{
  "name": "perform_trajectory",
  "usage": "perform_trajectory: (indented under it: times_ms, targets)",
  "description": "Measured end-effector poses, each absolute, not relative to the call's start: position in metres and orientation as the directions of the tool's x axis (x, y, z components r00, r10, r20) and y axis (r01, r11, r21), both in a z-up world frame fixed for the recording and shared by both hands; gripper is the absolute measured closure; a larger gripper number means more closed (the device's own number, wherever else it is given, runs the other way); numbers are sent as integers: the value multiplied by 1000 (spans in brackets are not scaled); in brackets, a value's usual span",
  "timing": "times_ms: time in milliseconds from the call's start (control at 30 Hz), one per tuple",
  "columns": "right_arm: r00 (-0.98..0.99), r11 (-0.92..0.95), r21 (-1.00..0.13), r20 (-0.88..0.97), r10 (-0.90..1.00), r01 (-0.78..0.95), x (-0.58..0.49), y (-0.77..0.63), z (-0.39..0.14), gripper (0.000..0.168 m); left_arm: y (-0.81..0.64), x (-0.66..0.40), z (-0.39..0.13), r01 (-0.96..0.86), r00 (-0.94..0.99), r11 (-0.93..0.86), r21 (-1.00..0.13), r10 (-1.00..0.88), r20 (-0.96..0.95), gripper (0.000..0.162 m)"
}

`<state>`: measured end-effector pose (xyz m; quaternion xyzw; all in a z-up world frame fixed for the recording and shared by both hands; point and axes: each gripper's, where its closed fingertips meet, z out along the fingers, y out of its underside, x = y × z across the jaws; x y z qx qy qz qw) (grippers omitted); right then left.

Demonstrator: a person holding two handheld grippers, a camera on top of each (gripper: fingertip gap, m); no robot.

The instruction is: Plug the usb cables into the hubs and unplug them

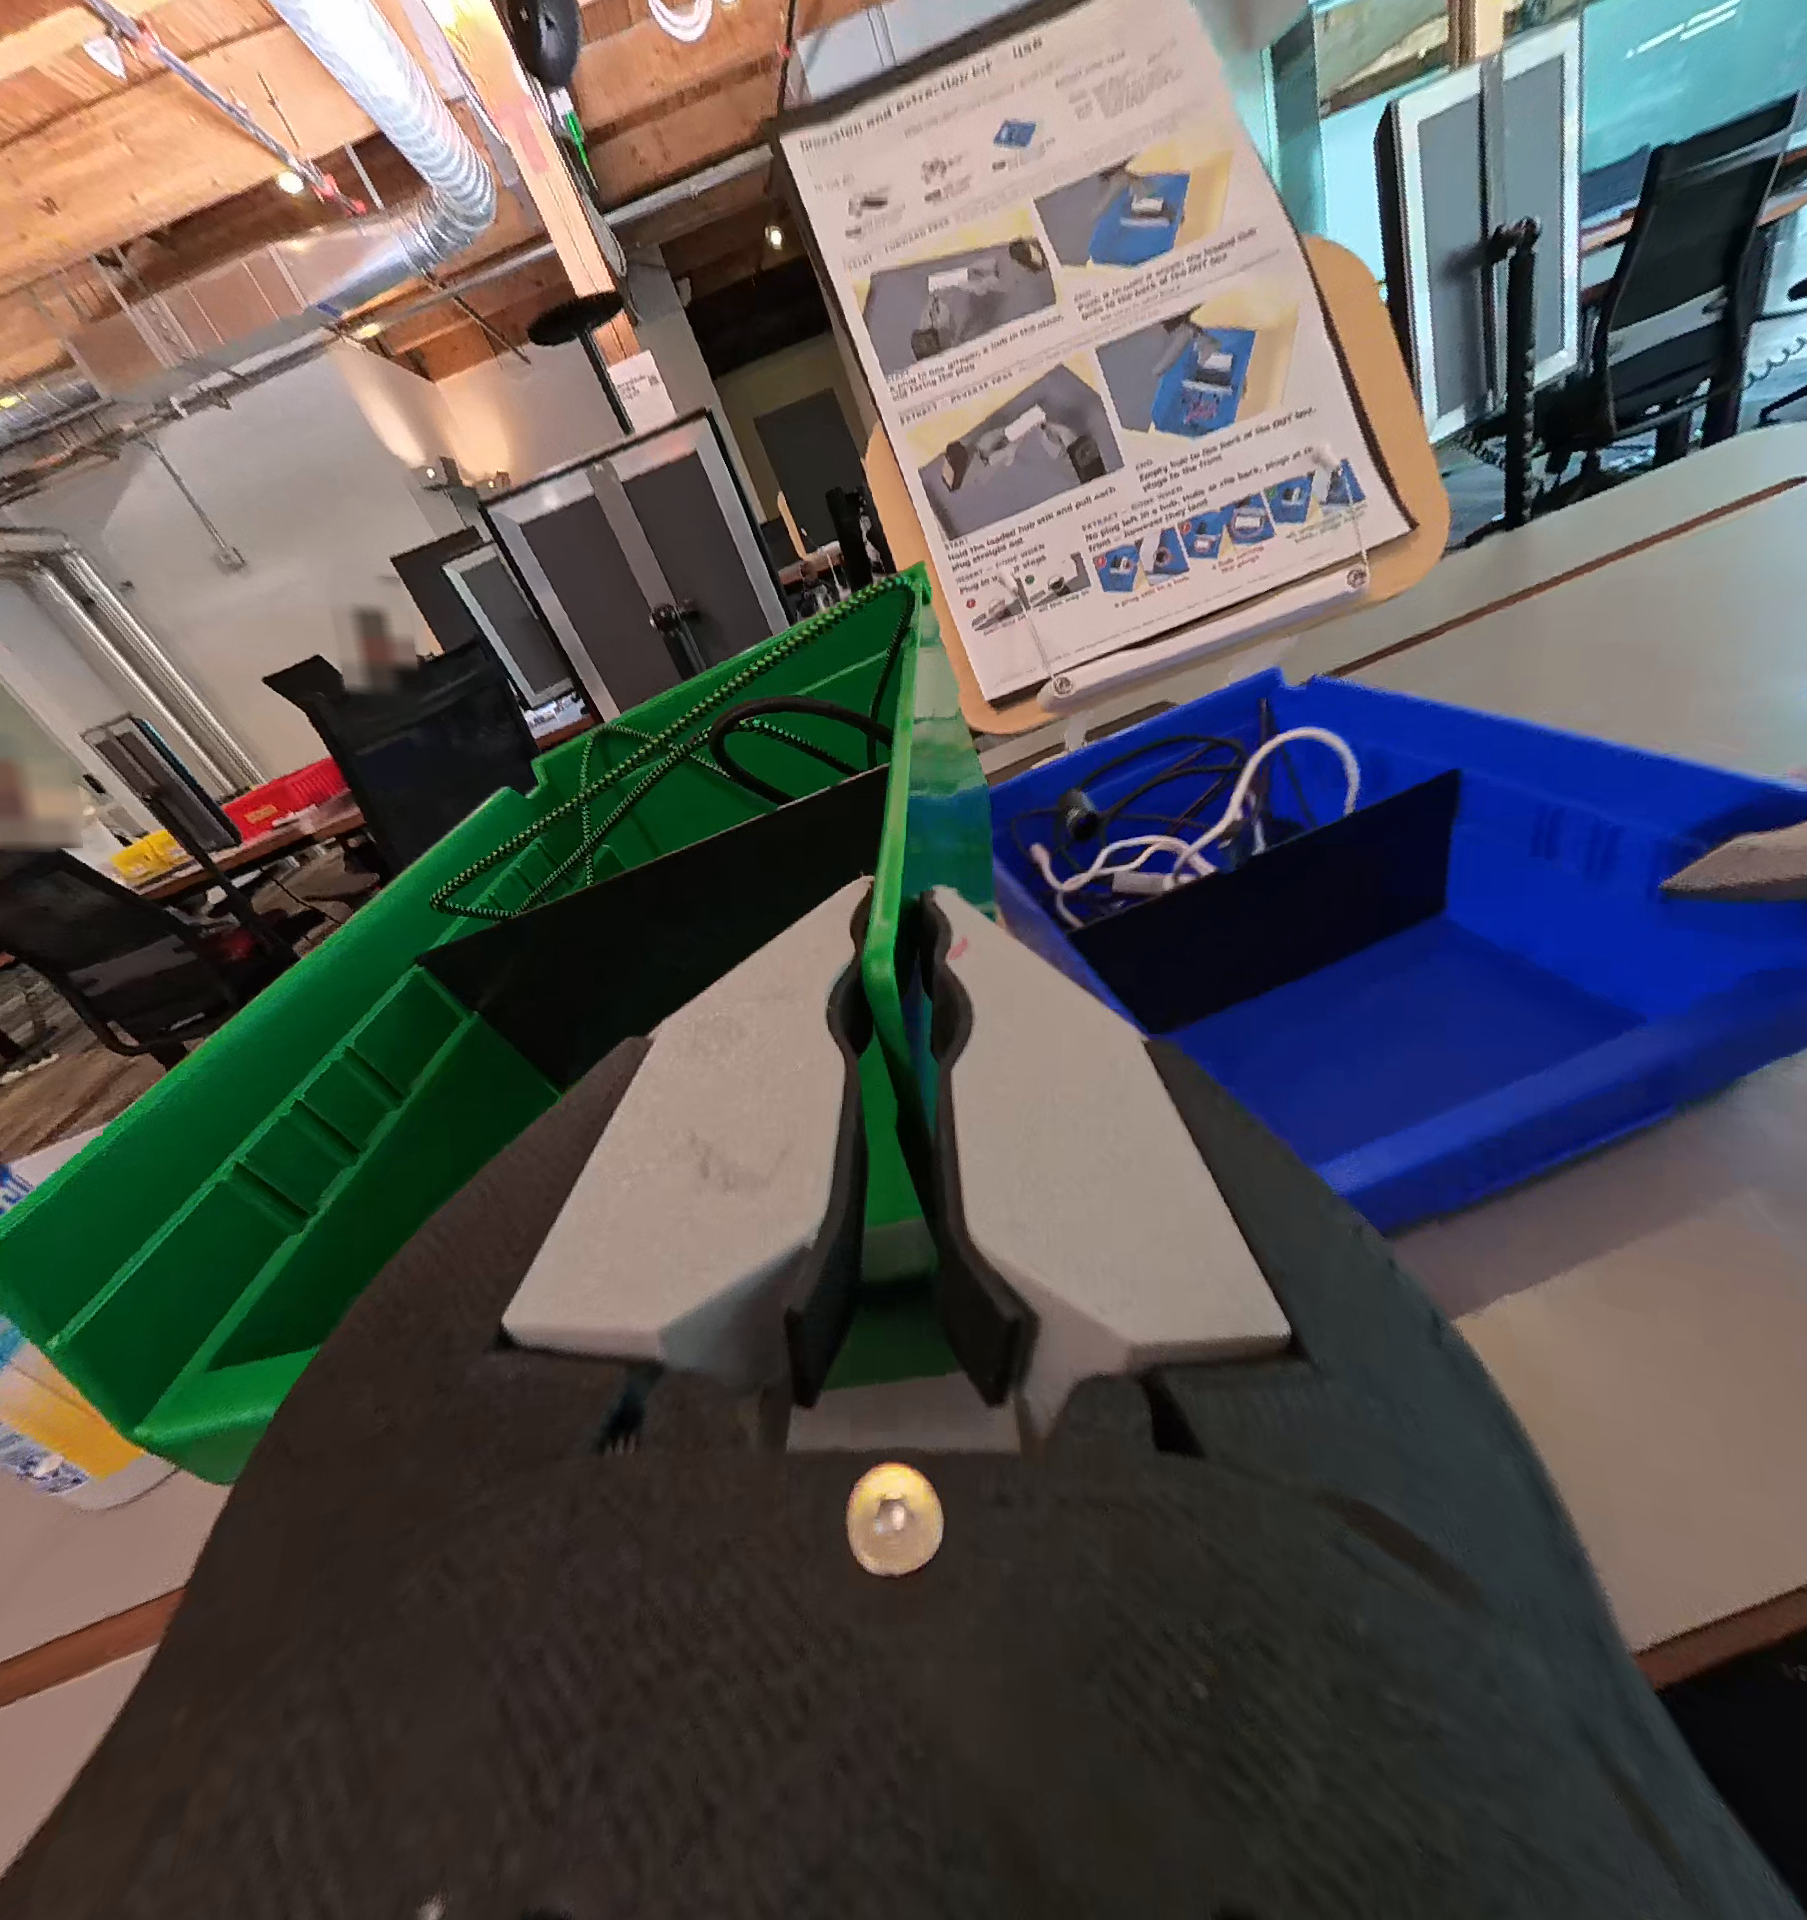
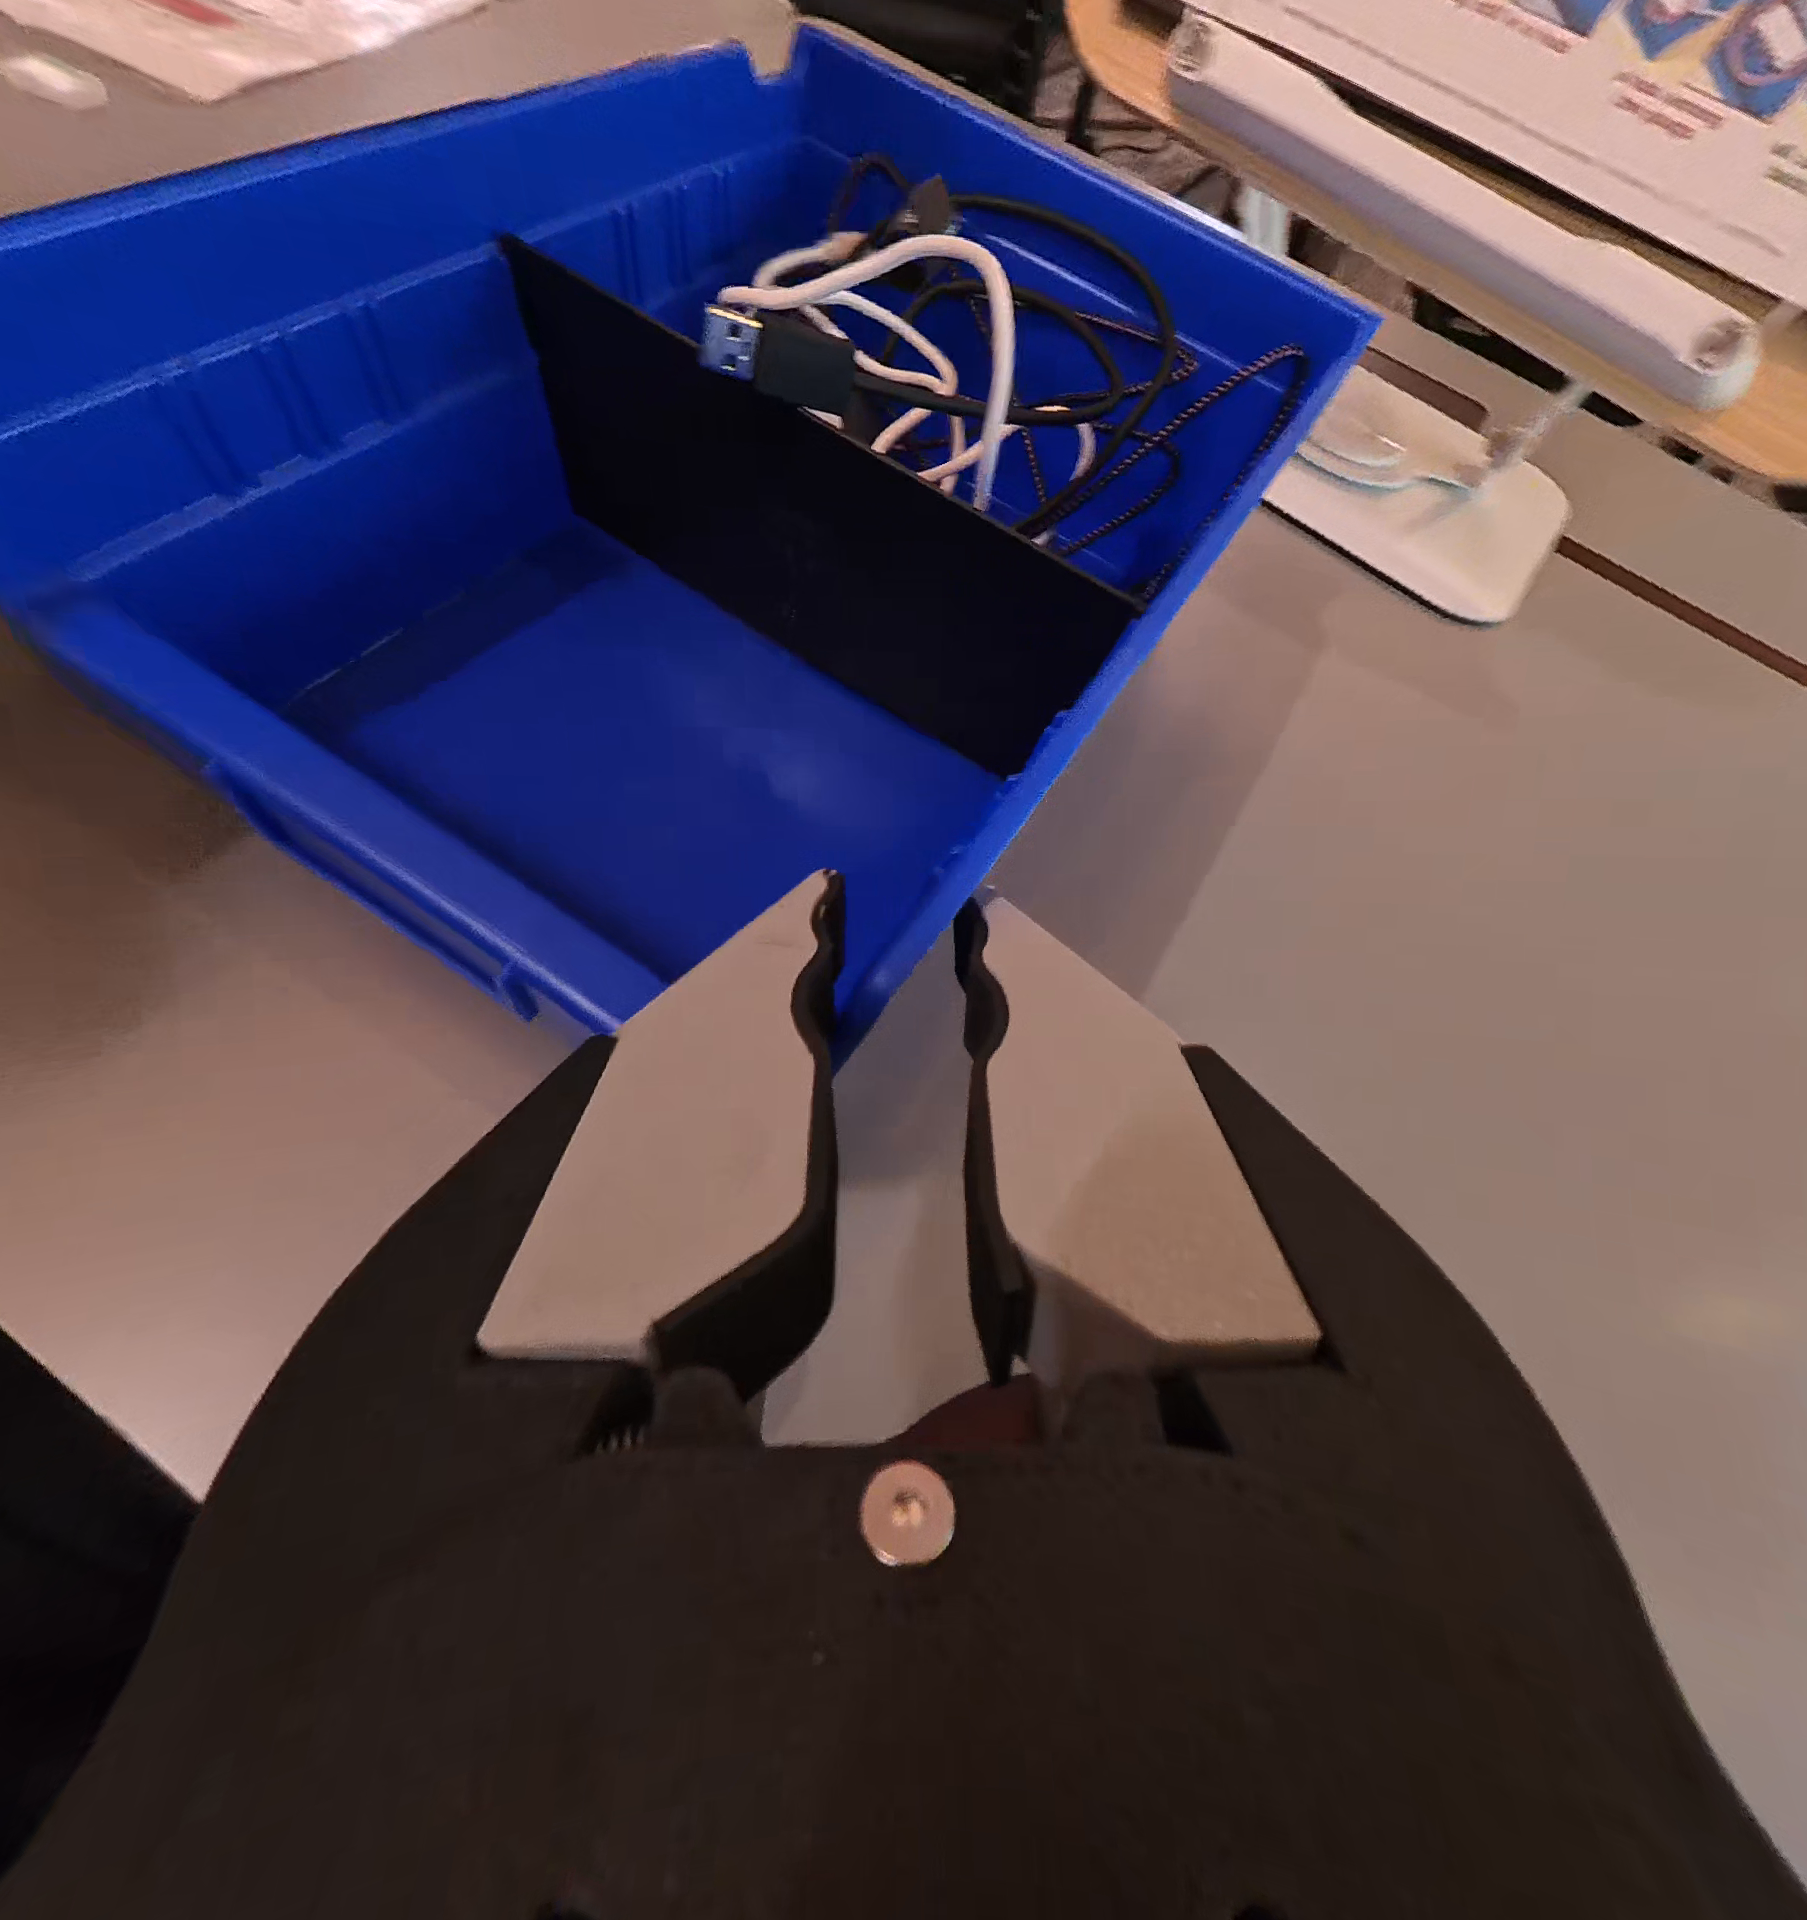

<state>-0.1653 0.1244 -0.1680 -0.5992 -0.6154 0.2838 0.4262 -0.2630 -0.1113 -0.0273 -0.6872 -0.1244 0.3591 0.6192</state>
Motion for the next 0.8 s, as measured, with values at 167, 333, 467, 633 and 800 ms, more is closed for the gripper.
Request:
perform_trajectory:
  times_ms: [167, 333, 467, 633, 800]
  targets:
    - [7, 193, -848, 225, 974, 494, -192, 89, -169, 145, -114, -253, -13, -314, 708, -150, -938, 621, -336, 161]
    - [-59, 228, -846, 228, 972, 482, -216, 67, -169, 141, -115, -247, -4, -343, 711, -98, -934, 622, -326, 162]
    - [-88, 236, -850, 221, 971, 470, -231, 56, -170, 140, -115, -244, -2, -368, 700, -96, -925, 627, -343, 162]
    - [-95, 210, -860, 188, 978, 465, -233, 53, -172, 140, -118, -255, -11, -336, 708, -102, -936, 629, -322, 162]
    - [-99, 180, -871, 151, 984, 457, -228, 55, -172, 141, -124, -259, -9, -335, 701, -112, -936, 634, -327, 162]
